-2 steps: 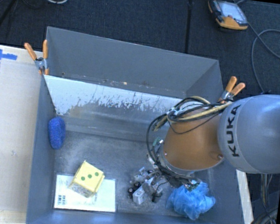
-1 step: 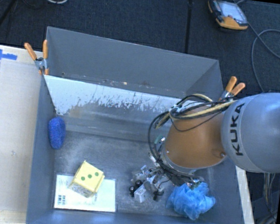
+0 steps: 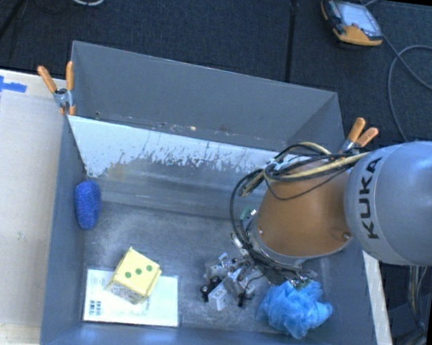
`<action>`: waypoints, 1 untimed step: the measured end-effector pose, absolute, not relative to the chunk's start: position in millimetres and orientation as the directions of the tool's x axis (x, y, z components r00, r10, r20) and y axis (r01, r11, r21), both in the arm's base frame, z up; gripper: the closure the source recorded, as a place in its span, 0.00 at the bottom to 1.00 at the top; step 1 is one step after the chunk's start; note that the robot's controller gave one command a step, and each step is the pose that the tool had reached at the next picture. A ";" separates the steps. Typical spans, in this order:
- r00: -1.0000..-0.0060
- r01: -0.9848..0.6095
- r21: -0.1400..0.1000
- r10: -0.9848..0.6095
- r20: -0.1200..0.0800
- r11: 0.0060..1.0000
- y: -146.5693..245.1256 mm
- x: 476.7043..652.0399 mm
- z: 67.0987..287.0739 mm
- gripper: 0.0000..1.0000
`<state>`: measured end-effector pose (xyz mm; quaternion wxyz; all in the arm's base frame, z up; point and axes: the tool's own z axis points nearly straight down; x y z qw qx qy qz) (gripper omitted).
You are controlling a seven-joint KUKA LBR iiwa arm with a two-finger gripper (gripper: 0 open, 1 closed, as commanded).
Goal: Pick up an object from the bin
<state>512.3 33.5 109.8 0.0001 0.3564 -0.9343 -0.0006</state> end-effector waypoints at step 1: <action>-0.747 -0.665 0.005 -0.665 0.005 0.747 33.7 510.9 118.1 1.00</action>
Offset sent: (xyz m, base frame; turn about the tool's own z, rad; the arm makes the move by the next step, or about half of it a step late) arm 0.0000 0.0000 0.0024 0.0000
